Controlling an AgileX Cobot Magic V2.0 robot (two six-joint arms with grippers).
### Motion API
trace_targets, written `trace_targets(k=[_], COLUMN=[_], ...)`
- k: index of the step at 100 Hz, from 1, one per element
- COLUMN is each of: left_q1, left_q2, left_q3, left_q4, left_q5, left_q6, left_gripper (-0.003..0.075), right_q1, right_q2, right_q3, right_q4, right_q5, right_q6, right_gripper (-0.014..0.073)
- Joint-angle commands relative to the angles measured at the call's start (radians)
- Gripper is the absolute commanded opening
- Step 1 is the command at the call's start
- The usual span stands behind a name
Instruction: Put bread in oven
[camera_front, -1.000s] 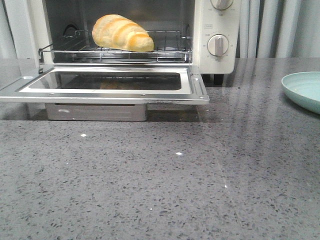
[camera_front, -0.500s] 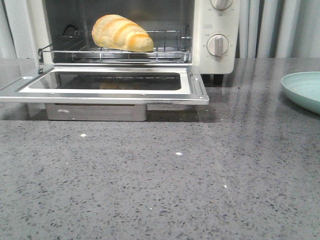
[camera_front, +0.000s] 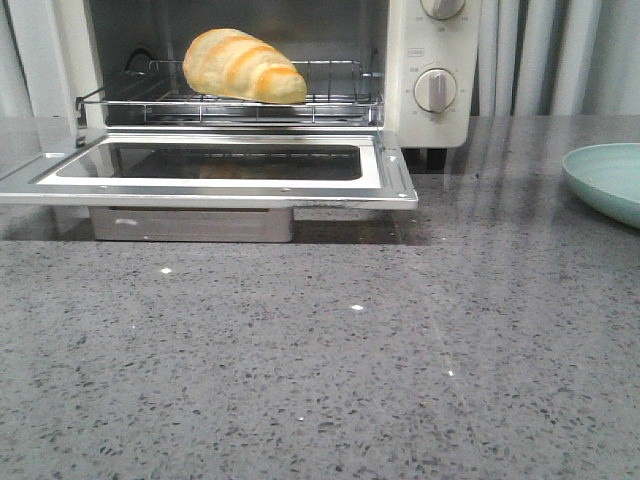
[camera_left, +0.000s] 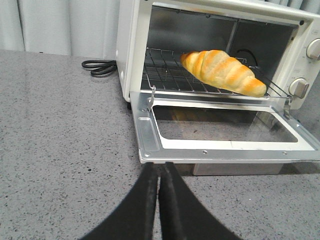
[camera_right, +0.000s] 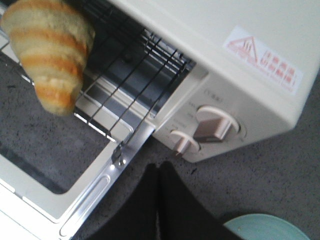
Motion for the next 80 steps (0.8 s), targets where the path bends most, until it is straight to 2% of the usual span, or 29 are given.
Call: trace_targets(k=[1,18,42,80], left_q1=[0.004,0.004,0.004,0.004], left_q2=[0.012,0.012,0.012,0.012], left_q3=[-0.026,-0.026,-0.026,-0.026], left_q4=[-0.016,-0.016,-0.016,-0.016], left_q5=[-0.071,-0.071,-0.071,-0.071], left_q6=[0.000,0.000,0.000,0.000], left_gripper=[-0.0021,-0.0021,-0.0021,-0.0021], right_q1=[-0.018,-0.055,-0.148,-0.323], right_q2=[-0.130,-0.300,-0.532,-0.859], right_q3=[0.096,0.365,0.710,1.046], right_q4=[-0.008,0.008,0.105,0.166], right_q5=[-0.129,-0.270,-0.490,-0.604], right_q6=[0.018,0.051,0.051,0.051], right_gripper=[-0.0059,-0.0059,-0.0059,-0.0059])
